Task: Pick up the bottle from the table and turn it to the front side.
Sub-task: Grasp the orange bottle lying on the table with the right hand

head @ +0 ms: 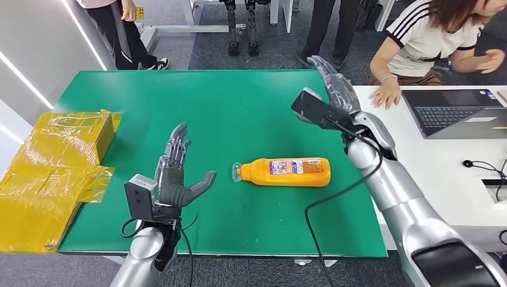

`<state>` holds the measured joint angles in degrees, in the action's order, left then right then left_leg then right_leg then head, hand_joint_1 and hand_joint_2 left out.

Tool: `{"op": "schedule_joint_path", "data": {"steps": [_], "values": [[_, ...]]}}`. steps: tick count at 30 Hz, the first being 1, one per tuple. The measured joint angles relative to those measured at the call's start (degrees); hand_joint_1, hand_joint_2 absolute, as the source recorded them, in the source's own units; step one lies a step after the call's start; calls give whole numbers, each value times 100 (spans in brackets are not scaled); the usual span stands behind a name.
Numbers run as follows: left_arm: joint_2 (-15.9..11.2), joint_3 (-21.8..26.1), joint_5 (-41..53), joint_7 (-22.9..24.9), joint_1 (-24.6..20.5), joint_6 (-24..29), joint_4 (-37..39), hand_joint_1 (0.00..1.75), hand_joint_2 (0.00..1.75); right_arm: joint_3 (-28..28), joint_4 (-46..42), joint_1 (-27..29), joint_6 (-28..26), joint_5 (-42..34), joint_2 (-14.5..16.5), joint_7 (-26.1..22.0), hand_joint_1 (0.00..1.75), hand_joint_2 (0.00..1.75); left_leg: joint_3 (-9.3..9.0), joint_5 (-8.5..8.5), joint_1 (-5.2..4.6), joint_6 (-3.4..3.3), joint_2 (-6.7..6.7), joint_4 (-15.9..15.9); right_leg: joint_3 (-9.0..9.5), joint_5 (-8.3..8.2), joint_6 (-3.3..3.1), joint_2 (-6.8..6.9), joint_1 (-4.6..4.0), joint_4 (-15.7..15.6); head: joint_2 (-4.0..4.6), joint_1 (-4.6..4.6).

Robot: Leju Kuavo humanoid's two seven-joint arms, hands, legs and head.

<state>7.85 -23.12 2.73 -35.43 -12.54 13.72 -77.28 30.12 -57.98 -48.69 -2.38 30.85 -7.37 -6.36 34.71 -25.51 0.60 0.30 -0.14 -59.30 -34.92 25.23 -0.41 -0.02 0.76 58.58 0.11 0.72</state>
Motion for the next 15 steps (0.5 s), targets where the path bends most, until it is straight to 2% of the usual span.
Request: {"op": "schedule_joint_path", "data": {"steps": [4, 7, 11, 15], "values": [[4, 0, 25, 13, -2, -21, 40, 0, 175, 284, 586, -577, 439, 53, 90, 232, 0, 175, 2, 0, 0, 0, -3, 0, 0, 0, 0, 2, 0, -1, 0, -1], [4, 0, 57, 35, -1, -26, 55, 0, 175, 461, 920, -826, 828, 65, 149, 358, 0, 175, 5, -1, -1, -1, -4, 0, -1, 0, 1, 3, 0, -2, 0, 0], [2, 0, 92, 106, 0, -49, 56, 0, 175, 773, 1349, -1138, 1682, 44, 179, 520, 0, 175, 6, -1, -1, -1, -6, -1, -2, 0, 1, 6, 0, -3, 0, 1], [-5, 0, 95, 128, 1, -61, 57, 0, 175, 1012, 1622, -1343, 2034, 33, 181, 561, 0, 175, 7, 0, -1, -1, -9, -2, -1, 0, 1, 8, 0, -3, 0, 1]]}}
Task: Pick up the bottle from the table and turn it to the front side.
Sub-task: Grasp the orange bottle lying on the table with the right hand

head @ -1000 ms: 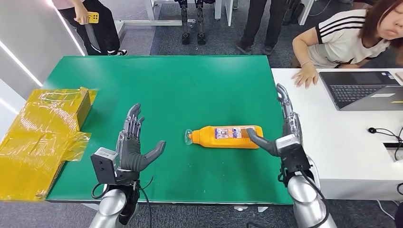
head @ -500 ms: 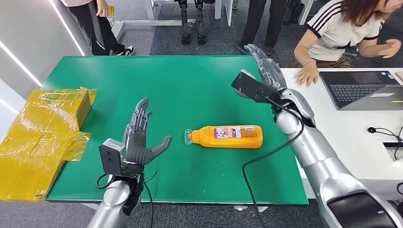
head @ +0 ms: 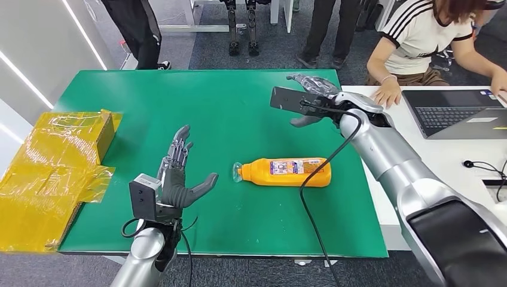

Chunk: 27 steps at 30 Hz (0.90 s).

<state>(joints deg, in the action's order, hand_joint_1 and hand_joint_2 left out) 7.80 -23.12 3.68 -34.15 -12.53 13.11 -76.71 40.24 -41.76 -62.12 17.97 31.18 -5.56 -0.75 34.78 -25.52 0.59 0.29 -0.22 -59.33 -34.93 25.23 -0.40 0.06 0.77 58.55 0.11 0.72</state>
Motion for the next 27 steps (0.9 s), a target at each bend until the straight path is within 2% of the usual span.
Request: {"op": "schedule_joint_path", "data": {"steps": [5, 7, 12, 27], "values": [[-2, 0, 0, 129, 2, -100, 2, 0, 175, 443, 312, -322, 1147, -118, -2, 126, 0, 175, -1, 0, 0, 0, 1, -1, -3, 0, 0, -2, 0, 0, 0, -1], [-2, 1, 1, 166, 6, -133, 2, 0, 175, 631, 384, -404, 1358, -185, -15, 138, 0, 175, -1, 0, 1, 0, 1, -1, -4, 0, 0, -2, 0, 0, 0, 0], [-11, 2, -2, 204, 26, -164, 1, 0, 175, 1097, 406, -471, 1624, -474, -104, 100, 0, 175, 1, 0, 0, 0, 1, -1, -4, 0, 0, -2, 0, 0, 0, -1], [-21, 14, -90, 313, 72, -121, -4, 0, 175, 1931, 471, -518, 1728, -715, -83, 245, 0, 175, 3, 0, 0, 0, -1, -1, -3, 0, 0, 1, 0, 1, 0, 0]]}}
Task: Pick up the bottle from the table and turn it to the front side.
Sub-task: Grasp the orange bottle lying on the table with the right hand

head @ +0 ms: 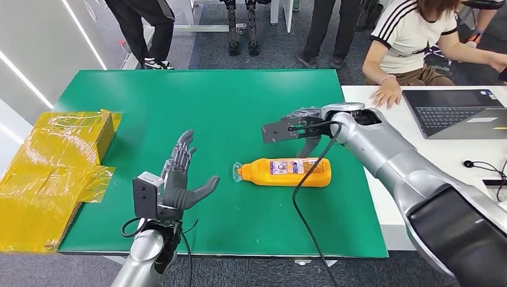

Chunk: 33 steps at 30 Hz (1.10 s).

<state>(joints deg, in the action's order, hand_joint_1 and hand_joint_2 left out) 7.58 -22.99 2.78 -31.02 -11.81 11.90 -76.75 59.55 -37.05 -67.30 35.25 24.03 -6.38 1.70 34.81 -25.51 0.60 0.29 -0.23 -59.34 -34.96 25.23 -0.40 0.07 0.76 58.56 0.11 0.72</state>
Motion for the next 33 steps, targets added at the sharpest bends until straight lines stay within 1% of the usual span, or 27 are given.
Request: {"op": "schedule_joint_path", "data": {"steps": [7, 12, 22, 33], "values": [[-19, 37, -5, 5, 63, 9, -21, 0, 175, 237, 77, 0, -8, 2, 5, -14, 0, 175, 0, 0, 0, 0, 0, 0, 0, 0, 0, 0, 0, 0, 0, 0], [-16, 62, 18, 60, 146, 39, -114, 0, 175, 405, 202, 5, -57, 33, 83, -9, 0, 175, 0, 0, 0, 0, 1, 0, -1, 0, 0, -1, 0, 0, 0, 0], [-15, 86, 30, 87, 179, 40, -163, 0, 175, 569, 363, 13, -56, 61, 151, -12, 0, 175, 0, 0, 0, 0, 0, 0, 0, 0, 0, 0, 0, 0, 0, 0], [-20, 145, 13, 95, 200, 64, -172, 0, 175, 782, 730, 166, -135, 99, 174, -167, 0, 175, 0, 0, 0, 0, 0, 0, 0, 0, 0, 0, 0, -1, 0, 0]]}}
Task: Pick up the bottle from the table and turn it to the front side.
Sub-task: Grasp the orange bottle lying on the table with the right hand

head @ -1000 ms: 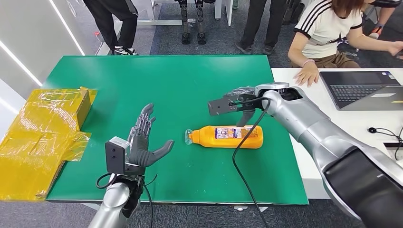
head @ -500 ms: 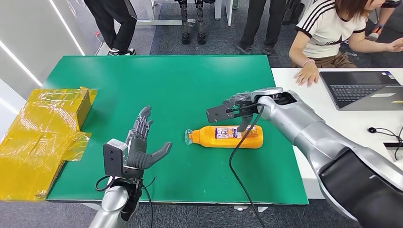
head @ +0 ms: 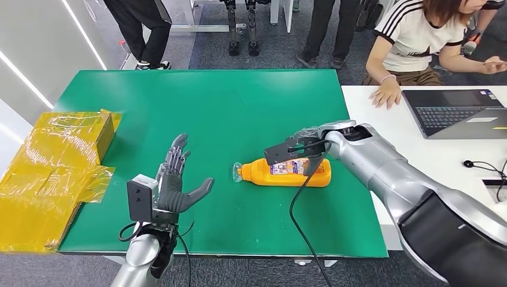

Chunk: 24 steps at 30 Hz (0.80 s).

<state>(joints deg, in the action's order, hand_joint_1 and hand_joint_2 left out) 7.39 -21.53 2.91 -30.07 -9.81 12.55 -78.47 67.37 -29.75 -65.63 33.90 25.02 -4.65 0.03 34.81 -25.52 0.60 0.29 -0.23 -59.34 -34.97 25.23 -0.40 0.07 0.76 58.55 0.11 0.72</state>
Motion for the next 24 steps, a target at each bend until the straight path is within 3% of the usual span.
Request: {"op": "schedule_joint_path", "data": {"steps": [16, 24], "values": [[-3, 1, -42, -1, 5, 29, 0, 0, 175, 153, 248, 151, -27, -48, 49, -16, 0, 175, 0, 0, 0, 0, 0, 0, 0, 0, 0, 0, 0, 0, 0, 0], [-18, 1, -62, -42, 154, 62, -7, 0, 175, 205, 294, 388, -367, 22, 38, -107, 0, 175, 0, 0, 0, 0, 1, 0, -1, 0, 0, -2, 0, -1, 0, 0]]}}
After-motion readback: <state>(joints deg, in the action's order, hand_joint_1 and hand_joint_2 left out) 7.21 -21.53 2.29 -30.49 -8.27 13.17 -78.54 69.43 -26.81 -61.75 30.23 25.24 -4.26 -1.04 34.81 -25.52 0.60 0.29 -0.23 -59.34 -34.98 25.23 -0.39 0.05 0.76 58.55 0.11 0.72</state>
